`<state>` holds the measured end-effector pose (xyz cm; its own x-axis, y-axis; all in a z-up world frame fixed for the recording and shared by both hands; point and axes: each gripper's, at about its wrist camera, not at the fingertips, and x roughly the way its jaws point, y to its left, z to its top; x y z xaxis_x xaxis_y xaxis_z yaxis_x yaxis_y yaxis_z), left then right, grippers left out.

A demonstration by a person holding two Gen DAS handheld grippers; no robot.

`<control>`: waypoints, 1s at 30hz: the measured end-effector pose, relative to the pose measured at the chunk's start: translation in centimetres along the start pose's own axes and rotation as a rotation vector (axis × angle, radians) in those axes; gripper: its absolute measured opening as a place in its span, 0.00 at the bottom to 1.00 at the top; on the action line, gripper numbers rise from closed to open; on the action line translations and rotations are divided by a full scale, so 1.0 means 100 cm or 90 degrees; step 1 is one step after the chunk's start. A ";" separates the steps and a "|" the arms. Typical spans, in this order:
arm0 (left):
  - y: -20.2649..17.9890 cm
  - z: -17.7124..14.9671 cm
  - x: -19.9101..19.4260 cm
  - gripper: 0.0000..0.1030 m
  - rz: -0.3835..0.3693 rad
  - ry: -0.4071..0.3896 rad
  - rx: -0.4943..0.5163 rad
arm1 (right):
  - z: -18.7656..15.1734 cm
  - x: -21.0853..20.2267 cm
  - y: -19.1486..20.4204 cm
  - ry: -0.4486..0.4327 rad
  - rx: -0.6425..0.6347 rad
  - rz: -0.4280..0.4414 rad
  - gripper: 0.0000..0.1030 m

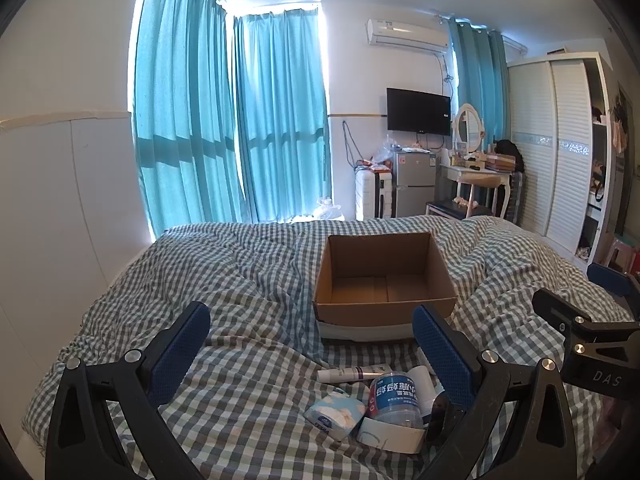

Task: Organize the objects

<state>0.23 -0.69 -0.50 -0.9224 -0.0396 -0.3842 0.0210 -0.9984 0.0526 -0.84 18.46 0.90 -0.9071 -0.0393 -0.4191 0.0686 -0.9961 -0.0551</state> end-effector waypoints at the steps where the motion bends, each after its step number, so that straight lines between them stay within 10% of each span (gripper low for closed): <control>1: 0.000 0.000 0.001 1.00 0.000 0.002 -0.002 | 0.000 0.000 0.001 -0.001 -0.003 0.000 1.00; 30: 0.000 0.000 0.005 1.00 -0.026 0.022 -0.018 | 0.000 -0.002 0.002 0.000 -0.006 0.004 1.00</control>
<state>-0.24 -0.74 -0.64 -0.9089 0.0007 -0.4171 -0.0055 -0.9999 0.0103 -0.64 18.31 1.02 -0.9069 -0.0453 -0.4189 0.0780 -0.9951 -0.0613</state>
